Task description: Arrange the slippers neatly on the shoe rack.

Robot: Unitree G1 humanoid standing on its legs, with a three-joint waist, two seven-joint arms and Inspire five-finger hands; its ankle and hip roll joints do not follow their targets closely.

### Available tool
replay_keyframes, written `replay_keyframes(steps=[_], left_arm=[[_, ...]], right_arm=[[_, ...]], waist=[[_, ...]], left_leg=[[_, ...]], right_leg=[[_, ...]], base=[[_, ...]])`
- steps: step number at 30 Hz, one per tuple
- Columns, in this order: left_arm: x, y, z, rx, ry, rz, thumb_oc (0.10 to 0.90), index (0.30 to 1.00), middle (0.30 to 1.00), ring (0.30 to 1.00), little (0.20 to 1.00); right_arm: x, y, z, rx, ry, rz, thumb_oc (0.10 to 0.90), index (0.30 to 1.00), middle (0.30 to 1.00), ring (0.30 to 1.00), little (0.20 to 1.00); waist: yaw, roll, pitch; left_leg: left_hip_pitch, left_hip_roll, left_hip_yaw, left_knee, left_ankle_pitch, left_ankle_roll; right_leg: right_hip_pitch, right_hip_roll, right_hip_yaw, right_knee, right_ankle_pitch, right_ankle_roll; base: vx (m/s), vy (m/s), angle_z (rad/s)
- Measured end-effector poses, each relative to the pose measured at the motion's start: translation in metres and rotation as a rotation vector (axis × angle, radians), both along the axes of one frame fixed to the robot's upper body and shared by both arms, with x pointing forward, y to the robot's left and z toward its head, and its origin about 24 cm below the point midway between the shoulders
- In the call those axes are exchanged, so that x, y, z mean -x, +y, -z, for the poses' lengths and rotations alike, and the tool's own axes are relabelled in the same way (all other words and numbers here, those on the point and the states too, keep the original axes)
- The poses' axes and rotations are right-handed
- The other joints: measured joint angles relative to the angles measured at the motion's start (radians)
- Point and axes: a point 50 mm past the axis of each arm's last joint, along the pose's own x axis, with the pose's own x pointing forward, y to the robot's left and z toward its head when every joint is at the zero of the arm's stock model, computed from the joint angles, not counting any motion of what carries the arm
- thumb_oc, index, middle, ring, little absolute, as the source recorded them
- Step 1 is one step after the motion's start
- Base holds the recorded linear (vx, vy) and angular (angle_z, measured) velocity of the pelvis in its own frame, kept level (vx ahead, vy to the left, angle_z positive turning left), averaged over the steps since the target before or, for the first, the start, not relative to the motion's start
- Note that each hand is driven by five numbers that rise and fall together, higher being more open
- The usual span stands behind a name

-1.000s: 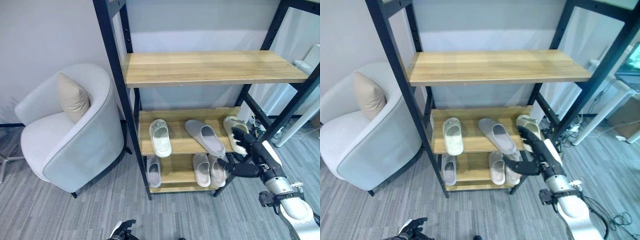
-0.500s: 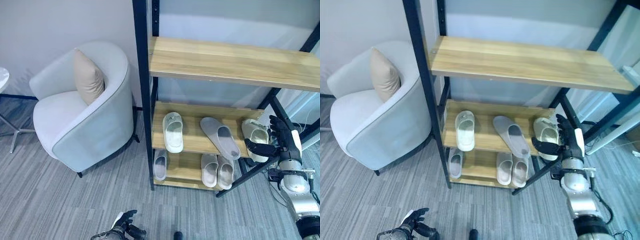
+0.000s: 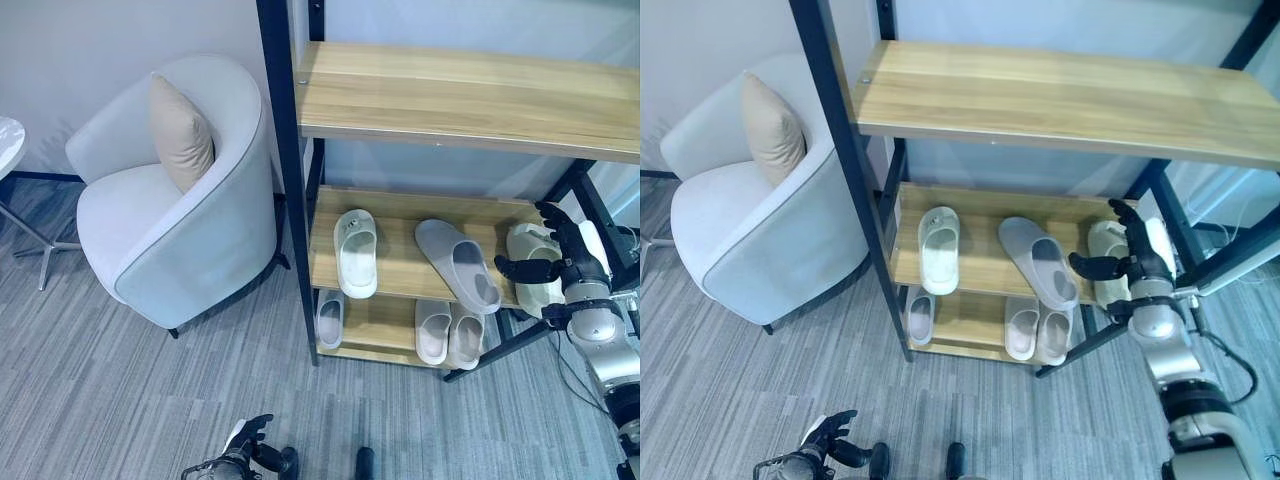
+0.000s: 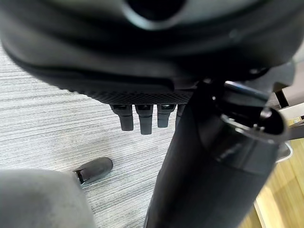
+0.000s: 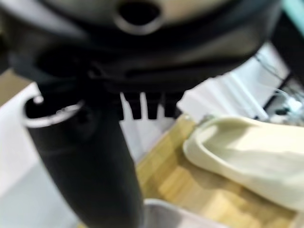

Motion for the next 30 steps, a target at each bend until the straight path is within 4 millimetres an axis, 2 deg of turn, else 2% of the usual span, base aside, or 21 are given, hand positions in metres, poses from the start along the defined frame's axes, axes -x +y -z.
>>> replay_keyframes(steps=[5,9,17,21,28,30], left_arm=[[-0.001,0.0,0.0,0.001,-0.004,0.004,0.8,0.9,0.9,0.9,0.9],[-0.002,-0.001,-0.001,0.002,-0.006,0.009,0.8,0.9,0.9,0.9,0.9],[-0.007,-0.007,-0.002,0.007,-0.015,0.044,0.8,0.9,0.9,0.9,0.9],[-0.009,-0.007,-0.002,0.008,-0.019,0.045,0.8,0.9,0.9,0.9,0.9],[-0.013,-0.006,-0.004,0.015,-0.031,0.013,0.8,0.9,0.9,0.9,0.9],[-0.017,-0.005,-0.005,0.012,-0.041,0.015,0.8,0.9,0.9,0.9,0.9]], right_arm=[[-0.015,-0.001,-0.003,0.106,0.07,0.023,0.8,0.9,0.9,0.9,0.9],[-0.019,-0.002,-0.005,0.116,0.092,0.037,0.8,0.9,0.9,0.9,0.9],[-0.031,-0.002,-0.017,0.153,0.118,0.043,0.8,0.9,0.9,0.9,0.9],[-0.036,-0.003,-0.027,0.172,0.109,0.046,0.8,0.9,0.9,0.9,0.9],[-0.038,-0.009,-0.03,0.198,0.138,0.074,0.8,0.9,0.9,0.9,0.9],[-0.037,-0.015,-0.03,0.2,0.151,0.098,0.8,0.9,0.9,0.9,0.9]], waist=[[0.0,0.001,0.0],[0.001,0.006,0.0],[0.002,0.032,0.02],[0.002,0.031,0.021],[0.009,0.021,0.037],[0.023,0.014,0.044]], left_leg=[[-0.011,-0.001,-0.002,0.0,0.0,-0.001],[-0.025,-0.001,-0.003,0.0,0.002,0.0],[-0.044,0.001,-0.006,0.0,0.004,-0.002],[-0.073,0.0,-0.006,0.0,0.007,-0.004],[-0.098,-0.001,-0.024,0.001,0.011,-0.005],[-0.112,0.0,-0.03,0.001,0.015,-0.007]], right_leg=[[-0.009,0.0,-0.001,0.0,0.0,0.0],[-0.024,0.0,-0.002,0.0,0.001,-0.001],[-0.042,0.001,-0.006,0.001,0.002,-0.002],[-0.069,0.0,-0.008,0.001,0.004,-0.005],[-0.086,0.0,-0.025,0.001,0.004,-0.005],[-0.098,0.001,-0.03,0.001,0.004,-0.005]], base=[[0.0,0.0,0.0],[0.0,0.0,0.0],[0.0,0.0,0.01],[0.0,0.0,0.01],[0.01,-0.001,0.07],[0.02,-0.013,0.08]])
